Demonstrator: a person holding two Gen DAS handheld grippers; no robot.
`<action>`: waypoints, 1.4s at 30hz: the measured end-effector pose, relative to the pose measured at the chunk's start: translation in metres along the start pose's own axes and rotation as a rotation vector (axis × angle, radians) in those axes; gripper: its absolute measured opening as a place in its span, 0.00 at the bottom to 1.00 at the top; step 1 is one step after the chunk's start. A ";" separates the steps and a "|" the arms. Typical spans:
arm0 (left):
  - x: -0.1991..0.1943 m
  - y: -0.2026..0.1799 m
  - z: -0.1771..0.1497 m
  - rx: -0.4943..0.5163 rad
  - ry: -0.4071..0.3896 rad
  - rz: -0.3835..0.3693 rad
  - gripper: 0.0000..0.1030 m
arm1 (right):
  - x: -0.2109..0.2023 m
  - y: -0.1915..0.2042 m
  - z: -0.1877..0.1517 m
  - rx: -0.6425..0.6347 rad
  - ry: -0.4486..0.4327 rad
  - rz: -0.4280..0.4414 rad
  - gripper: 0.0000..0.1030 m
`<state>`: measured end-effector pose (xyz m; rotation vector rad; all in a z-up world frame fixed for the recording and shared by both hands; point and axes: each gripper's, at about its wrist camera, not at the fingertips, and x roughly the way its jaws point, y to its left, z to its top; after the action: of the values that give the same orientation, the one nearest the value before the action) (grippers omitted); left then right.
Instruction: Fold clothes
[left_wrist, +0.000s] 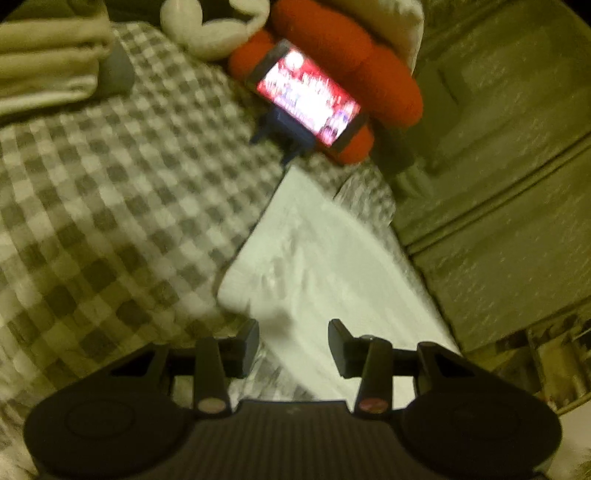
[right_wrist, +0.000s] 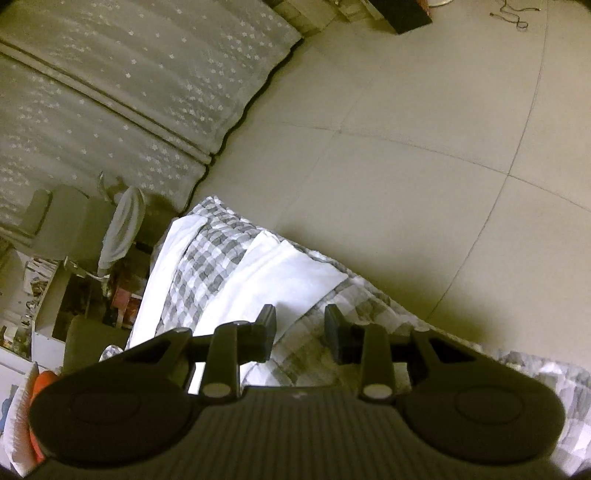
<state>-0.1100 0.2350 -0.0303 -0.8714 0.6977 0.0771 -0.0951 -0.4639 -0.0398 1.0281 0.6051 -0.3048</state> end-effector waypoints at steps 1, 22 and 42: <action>0.005 0.001 -0.002 -0.003 0.010 0.000 0.41 | 0.000 0.000 -0.003 -0.006 -0.006 0.003 0.33; 0.032 0.000 0.011 0.033 -0.119 0.059 0.02 | 0.005 0.010 0.001 -0.088 -0.106 0.058 0.04; -0.011 0.001 0.014 0.104 -0.179 0.051 0.02 | -0.059 -0.002 -0.012 -0.162 -0.188 0.119 0.03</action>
<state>-0.1119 0.2478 -0.0181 -0.7373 0.5518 0.1612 -0.1468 -0.4569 -0.0101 0.8643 0.3903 -0.2403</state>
